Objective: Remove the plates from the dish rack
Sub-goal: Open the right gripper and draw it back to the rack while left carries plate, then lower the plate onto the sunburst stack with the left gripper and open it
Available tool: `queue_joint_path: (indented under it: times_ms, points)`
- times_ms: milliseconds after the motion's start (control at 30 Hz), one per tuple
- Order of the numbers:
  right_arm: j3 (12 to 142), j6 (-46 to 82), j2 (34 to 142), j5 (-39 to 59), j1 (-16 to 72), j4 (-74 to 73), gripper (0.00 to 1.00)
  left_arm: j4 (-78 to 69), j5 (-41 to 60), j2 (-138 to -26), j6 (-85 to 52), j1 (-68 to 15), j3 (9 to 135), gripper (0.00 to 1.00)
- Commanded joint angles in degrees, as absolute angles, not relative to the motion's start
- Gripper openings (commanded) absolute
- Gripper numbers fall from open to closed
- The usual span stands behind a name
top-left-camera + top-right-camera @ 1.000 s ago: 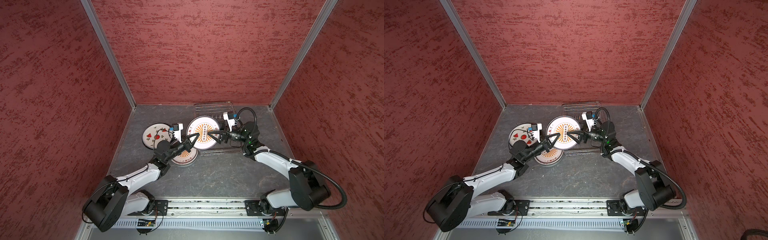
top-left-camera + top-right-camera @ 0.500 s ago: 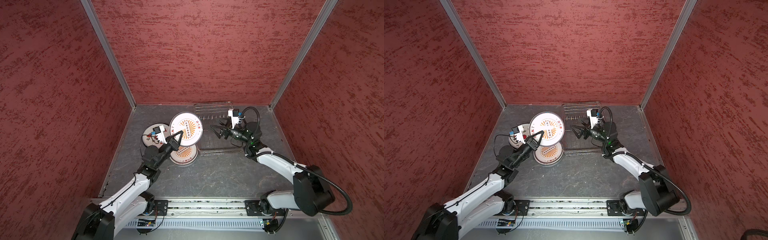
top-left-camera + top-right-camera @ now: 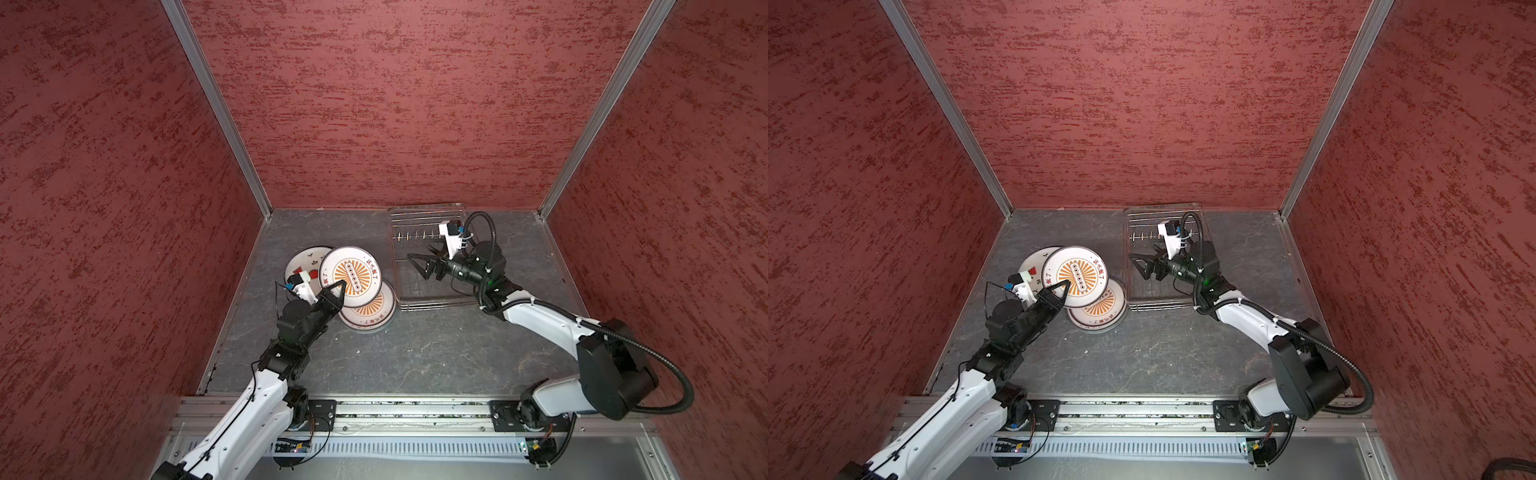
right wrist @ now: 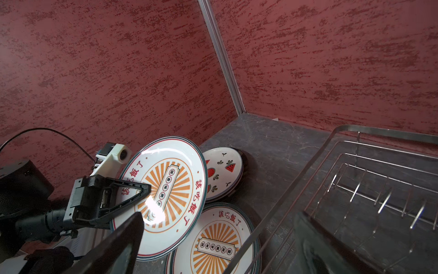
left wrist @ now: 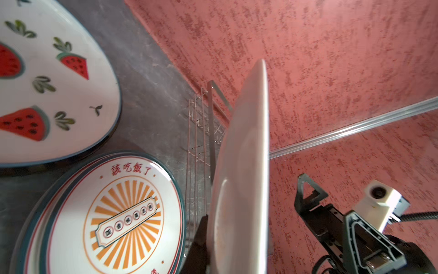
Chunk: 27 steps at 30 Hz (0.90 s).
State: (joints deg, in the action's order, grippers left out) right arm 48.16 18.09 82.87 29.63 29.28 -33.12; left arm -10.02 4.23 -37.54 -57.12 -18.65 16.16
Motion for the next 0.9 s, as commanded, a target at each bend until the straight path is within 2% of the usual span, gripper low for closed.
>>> queue_joint_path:
  times_ms: [0, 200, 367, 567, 867]
  points:
    - [50.84, 15.28, 84.70, 27.95, 30.38, -31.27, 0.99, -11.09, 4.40, -38.43, -60.91, -18.54, 15.18, 0.07]
    - [52.29, 12.55, 85.65, 26.71, 32.24, -28.06, 0.99, -11.87, 5.67, -43.87, -64.89, -18.54, 15.05, 0.07]
    - [53.13, 11.82, 86.35, 25.23, 33.13, -26.86, 0.99, -19.73, 6.85, -48.79, -71.94, -18.42, 11.28, 0.03]
    - [53.51, 10.83, 86.32, 24.01, 33.92, -25.71, 0.99, -9.97, 7.13, -51.35, -74.08, -18.41, 15.19, 0.07]
    - [53.98, 10.55, 86.48, 21.15, 34.79, -24.84, 0.99, -11.28, 10.03, -58.77, -76.12, -18.72, 16.70, 0.08]
